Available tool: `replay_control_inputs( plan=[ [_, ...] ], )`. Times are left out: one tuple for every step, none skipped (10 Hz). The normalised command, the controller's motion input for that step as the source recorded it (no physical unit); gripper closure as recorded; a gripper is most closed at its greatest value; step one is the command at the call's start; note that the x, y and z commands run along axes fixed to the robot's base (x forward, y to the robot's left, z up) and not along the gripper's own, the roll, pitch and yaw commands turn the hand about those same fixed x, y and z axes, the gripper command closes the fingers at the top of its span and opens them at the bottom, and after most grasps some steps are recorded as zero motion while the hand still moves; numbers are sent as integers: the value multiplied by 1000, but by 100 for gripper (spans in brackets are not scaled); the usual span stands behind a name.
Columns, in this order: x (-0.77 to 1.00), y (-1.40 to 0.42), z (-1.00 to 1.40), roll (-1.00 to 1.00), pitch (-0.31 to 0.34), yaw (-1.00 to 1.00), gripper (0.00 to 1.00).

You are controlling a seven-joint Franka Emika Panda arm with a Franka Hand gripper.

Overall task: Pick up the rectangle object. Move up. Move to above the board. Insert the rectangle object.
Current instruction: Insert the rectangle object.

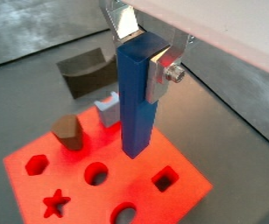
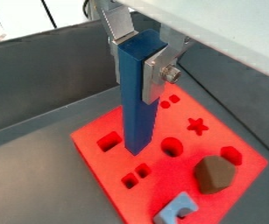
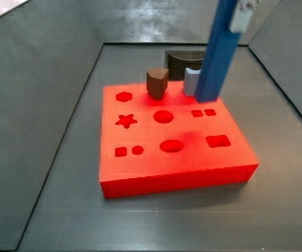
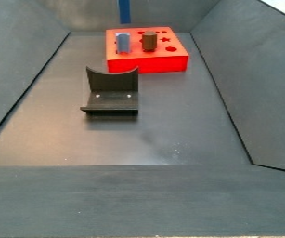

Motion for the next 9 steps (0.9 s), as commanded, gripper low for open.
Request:
replay_control_inputs(
  plan=[
    [517, -309, -300, 166, 134, -260, 100],
    [769, -329, -274, 117, 20, -146, 100],
    [746, -320, -303, 80, 0, -157, 100],
    [457, -254, -294, 11, -47, -271, 100],
    [240, -154, -200, -24, -137, -411, 100],
    [63, -111, -131, -33, -139, -374, 100],
    [0, -100, -100, -13, -150, -200, 100],
    [-74, -117, -103, -1, -131, 0, 100],
    [-157, -120, -106, 0, -84, 123, 100]
  ],
)
